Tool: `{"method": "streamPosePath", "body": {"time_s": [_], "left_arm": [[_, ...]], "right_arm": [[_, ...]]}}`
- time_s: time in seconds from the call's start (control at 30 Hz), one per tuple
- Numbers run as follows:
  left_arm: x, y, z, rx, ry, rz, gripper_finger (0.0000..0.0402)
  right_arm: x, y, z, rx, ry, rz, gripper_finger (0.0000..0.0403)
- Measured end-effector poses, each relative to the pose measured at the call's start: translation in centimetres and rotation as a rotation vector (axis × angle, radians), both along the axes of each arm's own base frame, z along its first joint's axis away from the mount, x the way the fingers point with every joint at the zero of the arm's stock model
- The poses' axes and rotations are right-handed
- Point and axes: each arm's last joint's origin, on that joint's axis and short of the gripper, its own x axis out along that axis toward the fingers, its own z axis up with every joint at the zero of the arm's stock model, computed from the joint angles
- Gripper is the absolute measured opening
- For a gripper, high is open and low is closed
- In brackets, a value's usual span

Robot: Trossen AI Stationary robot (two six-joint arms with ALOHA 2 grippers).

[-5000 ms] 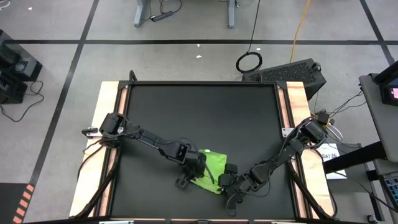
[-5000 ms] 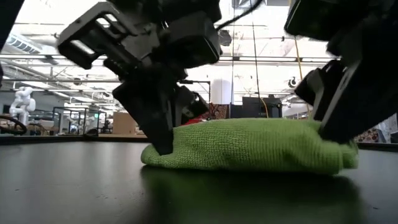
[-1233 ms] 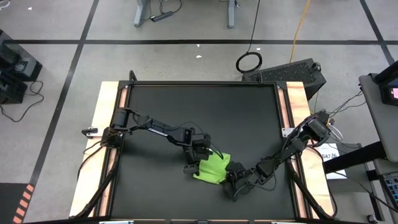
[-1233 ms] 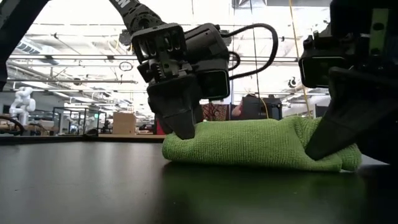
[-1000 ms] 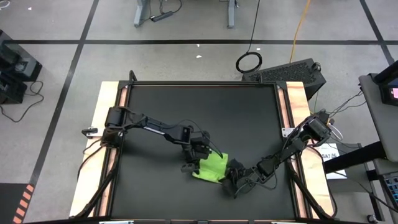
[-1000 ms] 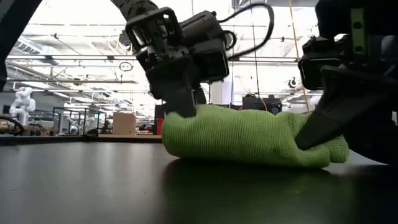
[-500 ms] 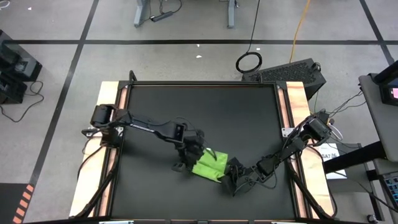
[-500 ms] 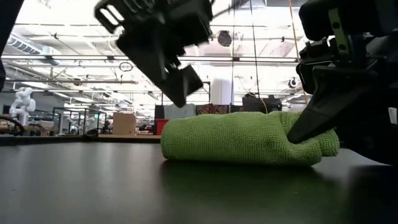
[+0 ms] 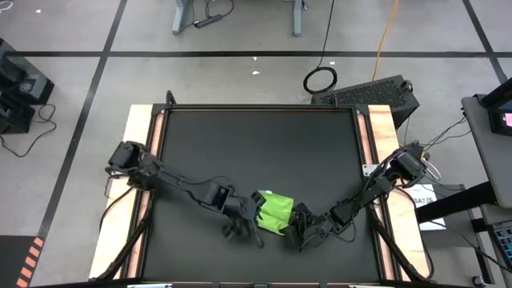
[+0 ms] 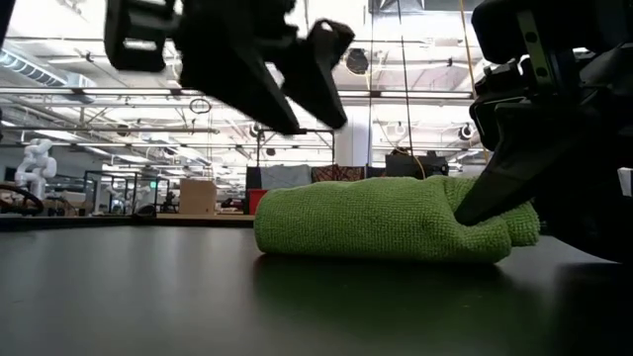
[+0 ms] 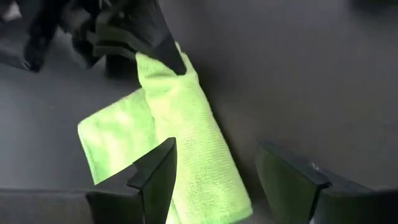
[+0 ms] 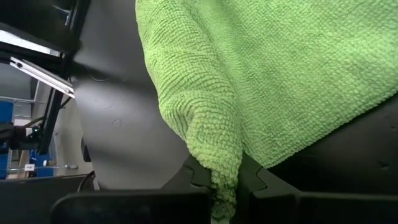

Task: Roll towel into tight, uniform cylinder
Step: Roll the green towel

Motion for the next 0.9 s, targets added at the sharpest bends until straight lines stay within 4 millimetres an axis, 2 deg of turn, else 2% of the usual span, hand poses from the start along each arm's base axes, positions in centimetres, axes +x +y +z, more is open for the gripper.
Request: {"method": "streamPosePath", "body": {"time_s": [0.2, 0.4, 0.63, 0.73, 0.83, 0.9], "left_arm": [[0.8, 0.2, -3.4, 0.017, 0.099, 0.004, 0.0219], [1.3, 0.3, -5.7, 0.1, 0.123, 0.087, 0.0219], [1.5, 0.6, -6.4, 0.085, 0.144, 0.182, 0.0211], [1.6, 0.9, -6.4, 0.051, 0.157, 0.196, 0.0174], [1.7, 1.3, -6.4, -0.003, 0.181, 0.205, 0.0112], [1.8, 1.6, -6.4, -0.038, 0.196, 0.201, 0.0063]], "right_arm": [[0.1, -0.1, 0.0, 0.007, 0.003, 0.004, 0.0006], [0.1, -0.1, 0.0, 0.008, 0.004, 0.006, 0.0006], [0.1, -0.1, 0.0, 0.009, 0.001, 0.006, 0.0006], [0.1, -0.1, 0.1, 0.003, -0.003, 0.014, 0.0006], [0.1, -0.1, 0.4, -0.018, -0.011, 0.042, 0.0017], [0.0, -0.1, 0.6, -0.048, -0.019, 0.069, 0.0038]]}}
